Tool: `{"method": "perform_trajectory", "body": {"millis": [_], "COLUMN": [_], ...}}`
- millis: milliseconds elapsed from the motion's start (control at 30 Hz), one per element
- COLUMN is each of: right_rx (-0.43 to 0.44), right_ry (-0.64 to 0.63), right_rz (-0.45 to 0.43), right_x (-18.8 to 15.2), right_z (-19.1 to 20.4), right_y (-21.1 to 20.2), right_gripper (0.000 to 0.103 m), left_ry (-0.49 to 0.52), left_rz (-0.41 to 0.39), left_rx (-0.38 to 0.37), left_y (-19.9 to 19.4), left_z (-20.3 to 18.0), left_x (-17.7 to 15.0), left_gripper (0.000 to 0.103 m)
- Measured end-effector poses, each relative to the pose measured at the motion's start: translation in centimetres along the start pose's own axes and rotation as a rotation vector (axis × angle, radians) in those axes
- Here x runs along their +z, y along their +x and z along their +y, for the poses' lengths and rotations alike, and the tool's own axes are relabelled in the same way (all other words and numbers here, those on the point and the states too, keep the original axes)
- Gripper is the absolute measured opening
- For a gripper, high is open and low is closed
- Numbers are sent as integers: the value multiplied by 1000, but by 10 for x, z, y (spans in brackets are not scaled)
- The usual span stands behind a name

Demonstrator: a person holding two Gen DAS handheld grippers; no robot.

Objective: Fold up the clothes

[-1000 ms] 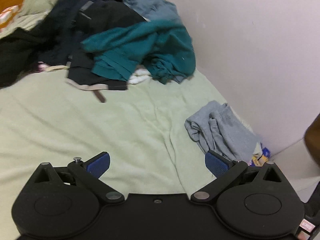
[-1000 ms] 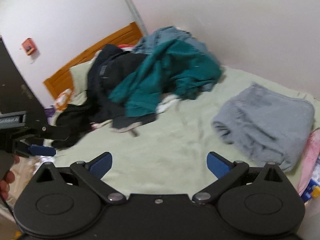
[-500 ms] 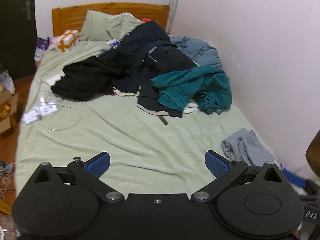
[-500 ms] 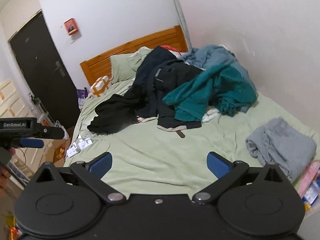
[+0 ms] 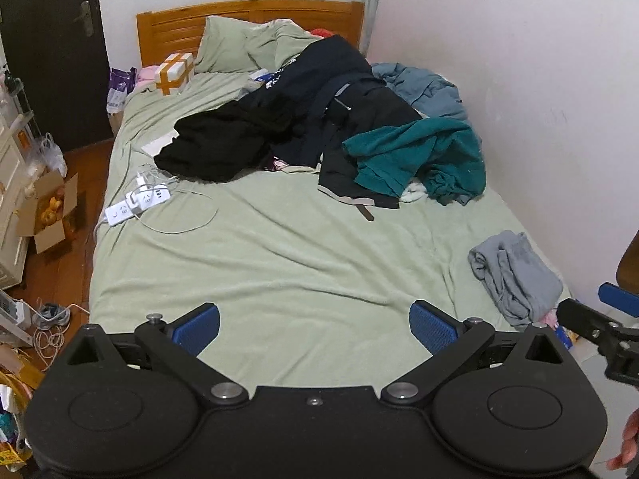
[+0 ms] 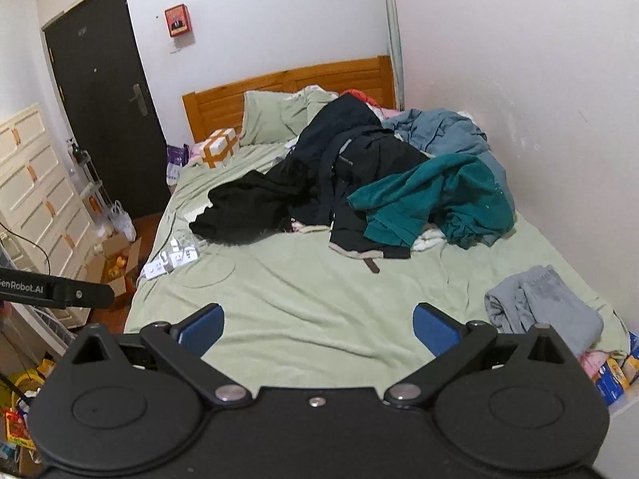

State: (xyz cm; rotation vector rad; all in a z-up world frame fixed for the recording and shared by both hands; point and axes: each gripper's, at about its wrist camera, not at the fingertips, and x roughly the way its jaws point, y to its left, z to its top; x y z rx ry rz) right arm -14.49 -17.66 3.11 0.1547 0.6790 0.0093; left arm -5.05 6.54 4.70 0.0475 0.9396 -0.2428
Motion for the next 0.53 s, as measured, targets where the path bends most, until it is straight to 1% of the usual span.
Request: {"method": "perform_trajectory", "body": {"millis": [200, 367, 433, 533], "right_rx": [0, -7, -24, -40], "right_ry": [-5, -4, -12, -22], "right_rz": [45, 34, 31, 32], "right_x": [-5, -5, -4, -4], "right_z": [3, 6, 10, 11], "right_y": [5, 6, 6, 8], "right_gripper": [102, 102, 102, 102], "left_ry": [-4, 20, 21, 22], "left_rz": [10, 1, 0, 19], "left_rx": [23, 23, 25, 0], "left_y": [-3, -1, 1, 4], "left_z": [7, 7, 8, 9], "left_x": [-3, -2, -1, 1], "left_gripper": [103, 103, 103, 103]}}
